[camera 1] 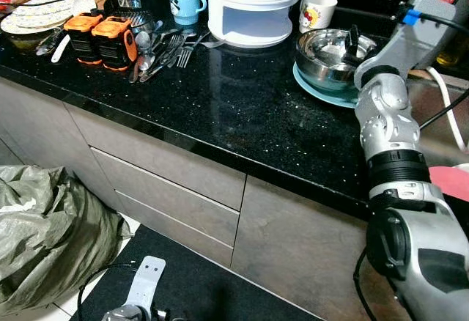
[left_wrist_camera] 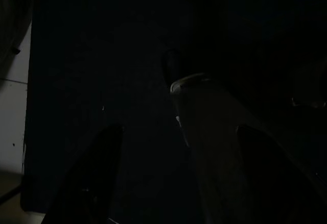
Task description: Kitchen organization
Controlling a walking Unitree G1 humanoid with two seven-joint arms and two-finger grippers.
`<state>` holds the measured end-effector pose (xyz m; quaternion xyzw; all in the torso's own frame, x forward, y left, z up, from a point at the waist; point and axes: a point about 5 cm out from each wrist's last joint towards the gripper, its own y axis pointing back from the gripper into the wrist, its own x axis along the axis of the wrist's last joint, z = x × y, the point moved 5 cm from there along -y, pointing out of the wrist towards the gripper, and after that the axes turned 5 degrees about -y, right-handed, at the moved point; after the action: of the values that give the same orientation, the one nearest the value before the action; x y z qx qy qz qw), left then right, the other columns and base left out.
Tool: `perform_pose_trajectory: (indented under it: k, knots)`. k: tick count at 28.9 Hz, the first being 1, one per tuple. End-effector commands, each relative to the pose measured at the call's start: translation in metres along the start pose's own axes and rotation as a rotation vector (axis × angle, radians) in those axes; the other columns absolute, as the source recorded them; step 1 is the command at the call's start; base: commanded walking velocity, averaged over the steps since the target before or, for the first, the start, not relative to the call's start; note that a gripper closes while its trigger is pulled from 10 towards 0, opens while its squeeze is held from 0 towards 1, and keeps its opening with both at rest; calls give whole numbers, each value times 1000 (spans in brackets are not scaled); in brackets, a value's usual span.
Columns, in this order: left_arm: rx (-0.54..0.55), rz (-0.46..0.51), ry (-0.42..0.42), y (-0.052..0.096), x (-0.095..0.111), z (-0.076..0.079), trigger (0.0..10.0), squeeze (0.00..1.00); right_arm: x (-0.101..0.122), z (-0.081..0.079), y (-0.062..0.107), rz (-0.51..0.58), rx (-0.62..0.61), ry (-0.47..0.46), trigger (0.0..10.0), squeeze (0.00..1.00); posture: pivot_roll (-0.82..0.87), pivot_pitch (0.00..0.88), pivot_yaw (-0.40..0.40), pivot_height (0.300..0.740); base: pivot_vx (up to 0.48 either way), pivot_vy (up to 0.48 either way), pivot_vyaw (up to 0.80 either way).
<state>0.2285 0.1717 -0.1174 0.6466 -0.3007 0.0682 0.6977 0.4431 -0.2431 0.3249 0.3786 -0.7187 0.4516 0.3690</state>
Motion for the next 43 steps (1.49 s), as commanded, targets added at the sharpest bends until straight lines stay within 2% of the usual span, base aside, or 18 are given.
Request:
perform_pose_trajectory:
  k: [1, 5, 7, 10, 12, 14, 17, 20, 27, 28, 29, 30, 31, 43]
  knots:
    - [-10, -18, 17, 0, -9, 4, 10000, 0, 6, 7, -2, 24, -25, -10, 10000, 0, 44, 152, -10, 740, 0, 0, 0]
    - [-14, -22, 20, 0, -11, 5, 10000, 0, 25, 21, -6, 87, -38, -111, 10000, 0, 39, 159, -10, 740, 0, 0, 0]
    - [-16, -23, 20, 0, -11, 5, 10000, 0, 24, 23, -6, 75, -36, -153, 10000, 0, 33, 163, -9, 740, 0, 0, 0]
    - [-17, -24, 20, 0, -12, 5, 10000, 0, 21, 25, -4, 61, -44, -163, 10000, 0, 34, 165, -9, 740, 0, 0, 0]
    - [-19, -26, 18, 0, -12, 5, 10000, 0, 3, 31, 1, -13, -62, -264, 10000, 0, 32, 164, -6, 740, 0, 0, 0]
    - [-19, -27, 16, 0, -12, 5, 10000, 0, -9, 26, 4, -65, -38, -398, 10000, 0, 32, 164, -6, 740, 0, 0, 0]
    - [-17, -27, 16, 0, -11, 5, 10000, 0, -17, 20, 9, -106, -6, -505, 10000, 0, 33, 161, -3, 740, 0, 0, 0]
    - [-18, -27, 15, 0, -11, 5, 10000, 0, -17, 21, 11, -108, -7, -548, 10000, 0, 29, 156, 2, 740, 0, 0, 0]
    - [-17, -26, 11, 0, -10, 3, 10000, 0, -13, 12, 13, -109, 22, -570, 10000, 0, 30, 148, 4, 740, 0, 0, 0]
    - [-16, -25, 11, 0, -9, 3, 10000, 0, -13, 12, 14, -110, 22, -570, 9765, 0, 32, 148, 4, 740, 0, 0, 0]
    - [-16, -24, 12, 0, -9, 3, 10000, 0, -14, 12, 14, -111, 20, -569, 2902, 0, 32, 148, 4, 740, 0, 0, 0]
    - [-16, -24, 12, 0, -9, 3, 10000, 0, -14, 12, 14, -111, 20, -569, 2902, 0, 32, 148, 4, 740, 0, 0, 0]
    - [-15, -24, 12, 0, -9, 3, 10000, 0, -14, 11, 15, -112, 22, -564, 0, 0, 32, 148, 4, 740, 0, 0, 0]
    - [-15, -19, 15, 0, -7, 3, 10000, 0, -9, 7, 15, -105, 41, -533, 0, 0, 27, 138, 4, 740, 0, 0, 0]
